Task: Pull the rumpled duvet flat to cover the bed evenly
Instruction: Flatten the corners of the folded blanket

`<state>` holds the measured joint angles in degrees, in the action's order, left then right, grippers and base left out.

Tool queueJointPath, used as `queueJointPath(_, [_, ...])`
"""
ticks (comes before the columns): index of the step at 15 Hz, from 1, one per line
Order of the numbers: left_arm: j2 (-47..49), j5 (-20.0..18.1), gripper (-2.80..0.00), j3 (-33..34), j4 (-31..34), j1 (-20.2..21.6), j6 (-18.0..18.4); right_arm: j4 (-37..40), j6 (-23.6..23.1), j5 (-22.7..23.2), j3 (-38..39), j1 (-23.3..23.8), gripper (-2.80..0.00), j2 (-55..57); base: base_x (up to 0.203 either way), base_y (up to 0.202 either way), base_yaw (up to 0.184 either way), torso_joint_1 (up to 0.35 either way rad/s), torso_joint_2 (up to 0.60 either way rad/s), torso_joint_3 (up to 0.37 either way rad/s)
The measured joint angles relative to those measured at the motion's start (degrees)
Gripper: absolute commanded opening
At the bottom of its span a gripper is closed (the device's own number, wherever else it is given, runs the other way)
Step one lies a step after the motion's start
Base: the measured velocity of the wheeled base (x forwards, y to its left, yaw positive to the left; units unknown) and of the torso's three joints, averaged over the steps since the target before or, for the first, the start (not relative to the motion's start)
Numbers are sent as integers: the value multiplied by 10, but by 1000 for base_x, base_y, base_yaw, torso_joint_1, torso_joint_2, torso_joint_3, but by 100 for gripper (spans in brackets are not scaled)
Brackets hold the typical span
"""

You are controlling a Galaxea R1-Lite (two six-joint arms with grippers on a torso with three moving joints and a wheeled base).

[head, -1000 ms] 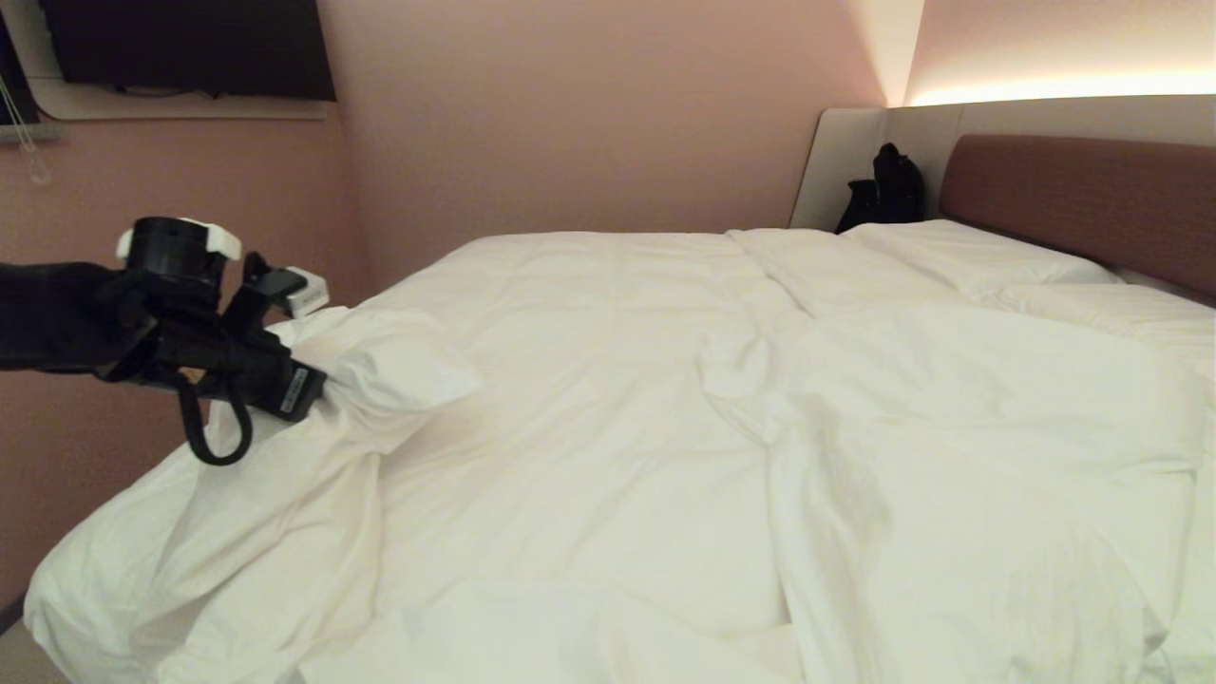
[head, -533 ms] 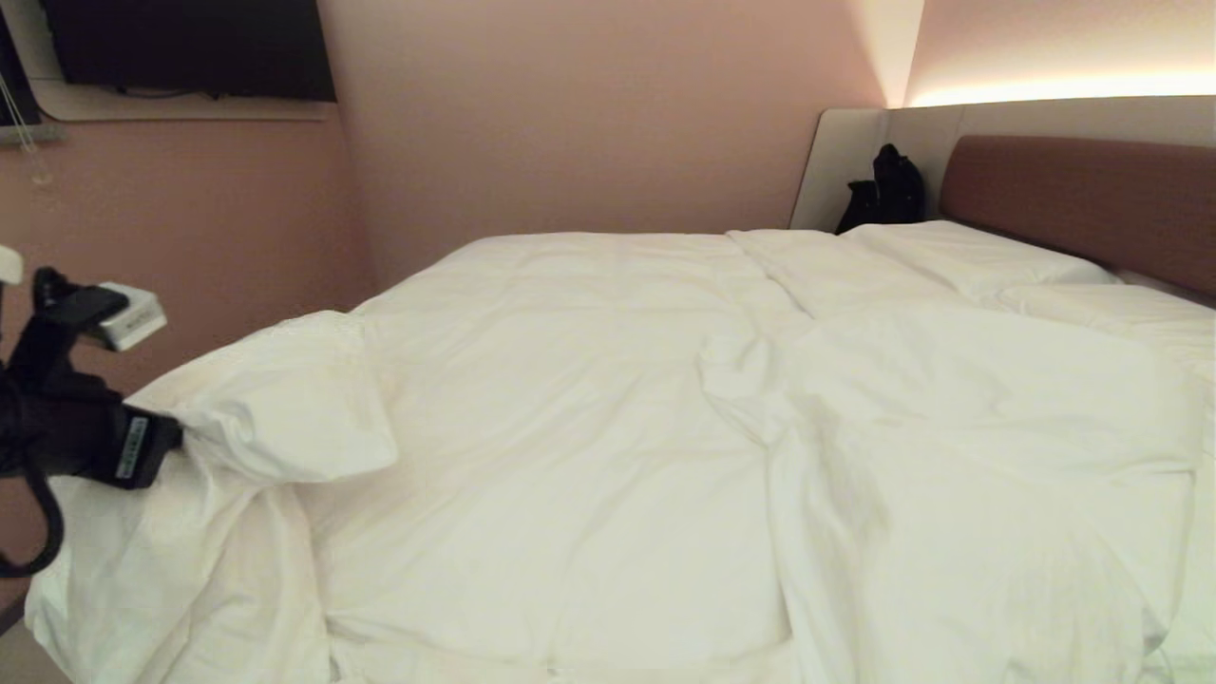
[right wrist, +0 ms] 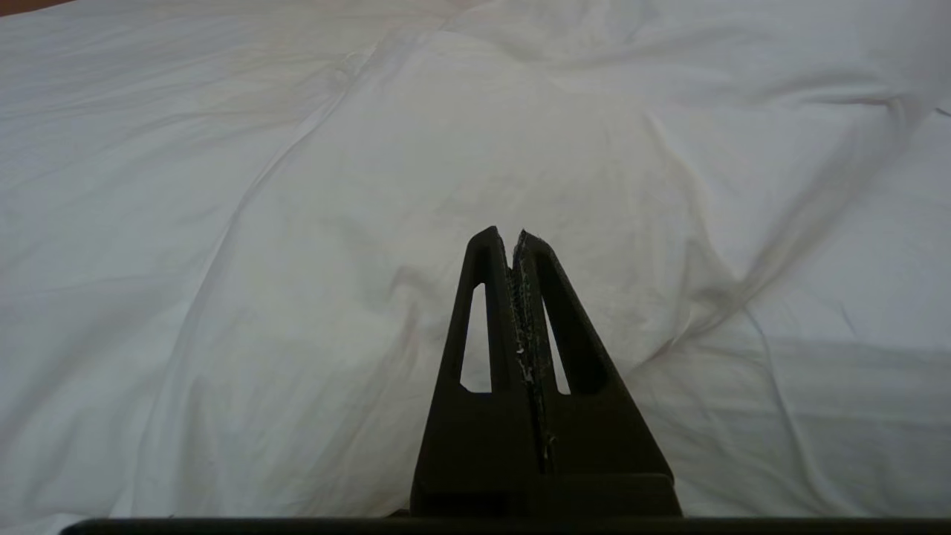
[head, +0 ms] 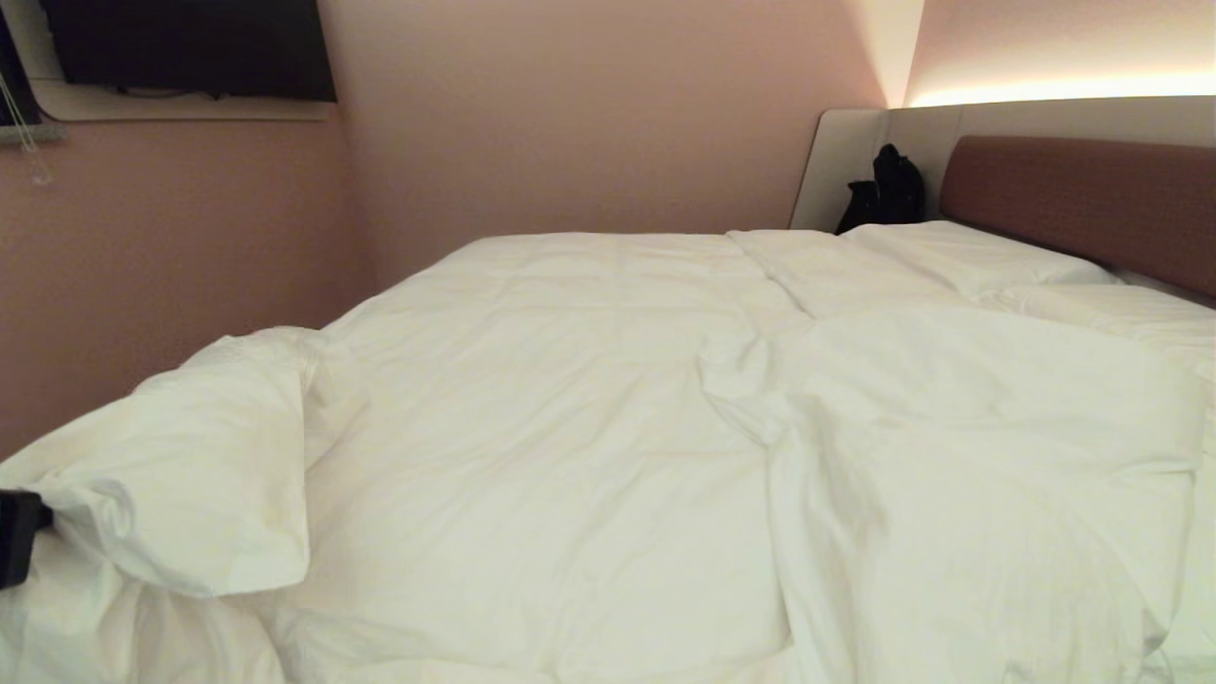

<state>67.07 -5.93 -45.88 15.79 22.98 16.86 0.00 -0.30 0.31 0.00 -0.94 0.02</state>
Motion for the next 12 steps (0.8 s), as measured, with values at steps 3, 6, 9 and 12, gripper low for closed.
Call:
queueJointPath(3, [-23, 18, -280, 16, -1, 2, -11, 0, 0, 0, 0, 0, -280, 0, 0, 0, 0, 0, 0, 0])
queueJointPath(6, [-40, 18, -280, 31, 1, 3, -16, 0, 0, 0, 0, 0, -280, 0, 0, 0, 0, 0, 0, 0])
queueJointPath(9, [-45, 24, 0, 36, 2, 3, -17, 0, 0, 0, 0, 0, -280, 0, 0, 0, 0, 0, 0, 0])
queueJointPath(12, [-47, 26, 0, 37, 2, 3, -18, 0, 0, 0, 0, 0, -280, 0, 0, 0, 0, 0, 0, 0])
